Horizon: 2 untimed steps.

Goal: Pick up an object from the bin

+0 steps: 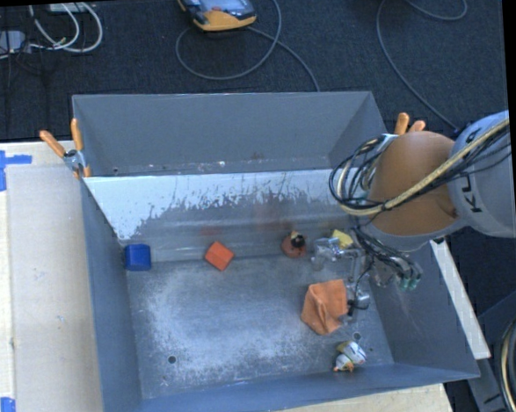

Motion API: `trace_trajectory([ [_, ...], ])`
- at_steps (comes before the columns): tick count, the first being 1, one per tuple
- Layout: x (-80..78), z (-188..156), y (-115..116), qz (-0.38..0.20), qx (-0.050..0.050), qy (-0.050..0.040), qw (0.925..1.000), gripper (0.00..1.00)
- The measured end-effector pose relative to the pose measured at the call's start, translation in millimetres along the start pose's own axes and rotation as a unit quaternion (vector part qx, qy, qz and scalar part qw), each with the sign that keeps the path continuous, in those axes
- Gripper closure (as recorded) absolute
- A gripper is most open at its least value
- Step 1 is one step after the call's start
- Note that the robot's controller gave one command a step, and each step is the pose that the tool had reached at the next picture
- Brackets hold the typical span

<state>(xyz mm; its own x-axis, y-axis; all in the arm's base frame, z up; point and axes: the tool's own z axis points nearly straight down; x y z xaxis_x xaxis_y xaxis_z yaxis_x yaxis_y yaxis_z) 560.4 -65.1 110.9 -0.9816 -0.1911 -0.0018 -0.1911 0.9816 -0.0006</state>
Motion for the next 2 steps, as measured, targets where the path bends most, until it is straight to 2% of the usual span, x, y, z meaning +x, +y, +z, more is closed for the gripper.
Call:
trace_trajectory([
  [1,8.6,27.2,6.7,-0.087,-0.003,0.0049,0.9962,0.0],
  [2,9.6,33.3,4.4,-0.004,-0.002,0.0035,1.0,0.0],
])
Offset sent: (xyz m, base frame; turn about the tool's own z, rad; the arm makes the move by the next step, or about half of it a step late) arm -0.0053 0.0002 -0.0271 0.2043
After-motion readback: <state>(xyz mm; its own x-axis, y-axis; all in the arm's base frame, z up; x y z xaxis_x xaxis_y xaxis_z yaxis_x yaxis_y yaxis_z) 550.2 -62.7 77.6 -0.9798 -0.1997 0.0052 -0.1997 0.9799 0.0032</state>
